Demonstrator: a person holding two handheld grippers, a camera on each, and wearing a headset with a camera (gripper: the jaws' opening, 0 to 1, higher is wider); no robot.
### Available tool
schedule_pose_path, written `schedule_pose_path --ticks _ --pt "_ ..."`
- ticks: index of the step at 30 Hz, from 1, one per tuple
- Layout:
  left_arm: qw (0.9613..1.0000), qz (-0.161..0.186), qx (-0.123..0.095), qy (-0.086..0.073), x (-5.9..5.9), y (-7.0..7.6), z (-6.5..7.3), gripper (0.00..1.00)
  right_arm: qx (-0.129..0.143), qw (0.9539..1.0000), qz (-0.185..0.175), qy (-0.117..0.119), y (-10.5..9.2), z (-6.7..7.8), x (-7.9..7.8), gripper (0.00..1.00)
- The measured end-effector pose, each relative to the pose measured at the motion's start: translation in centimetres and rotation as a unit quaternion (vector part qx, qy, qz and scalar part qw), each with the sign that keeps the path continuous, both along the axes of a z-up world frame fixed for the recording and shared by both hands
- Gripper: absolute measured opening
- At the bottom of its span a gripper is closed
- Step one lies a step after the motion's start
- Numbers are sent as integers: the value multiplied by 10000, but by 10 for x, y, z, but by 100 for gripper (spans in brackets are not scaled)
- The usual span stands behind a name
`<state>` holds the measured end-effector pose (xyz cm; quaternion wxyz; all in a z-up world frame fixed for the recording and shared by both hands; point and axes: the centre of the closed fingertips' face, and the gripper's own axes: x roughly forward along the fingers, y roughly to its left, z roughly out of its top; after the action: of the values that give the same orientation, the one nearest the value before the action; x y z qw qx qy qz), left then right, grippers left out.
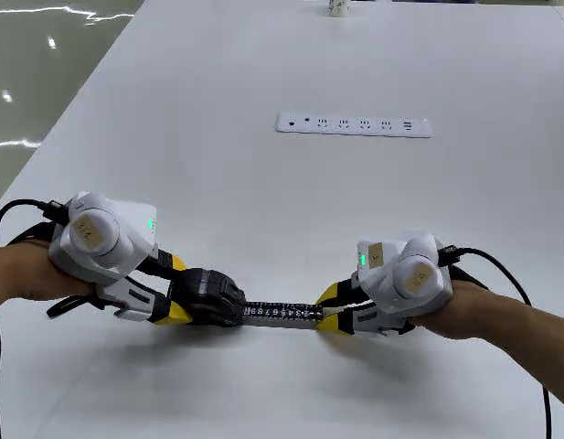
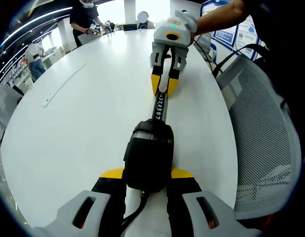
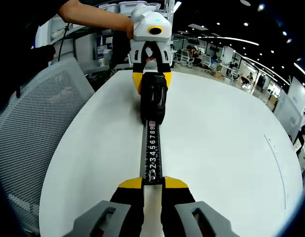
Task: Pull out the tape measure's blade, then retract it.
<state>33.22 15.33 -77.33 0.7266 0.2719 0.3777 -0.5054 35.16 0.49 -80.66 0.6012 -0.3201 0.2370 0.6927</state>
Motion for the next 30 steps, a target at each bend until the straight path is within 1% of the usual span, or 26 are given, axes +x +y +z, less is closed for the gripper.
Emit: schedule_pose_path --ticks 14,30 --pt "10000 7 -14 10 1 -1 0 26 -49 9999 -108 13 -18 -2 2 8" --pt "10000 43 -10 20 1 -1 0 26 -94 9997 -232 25 -43 -2 8 9"
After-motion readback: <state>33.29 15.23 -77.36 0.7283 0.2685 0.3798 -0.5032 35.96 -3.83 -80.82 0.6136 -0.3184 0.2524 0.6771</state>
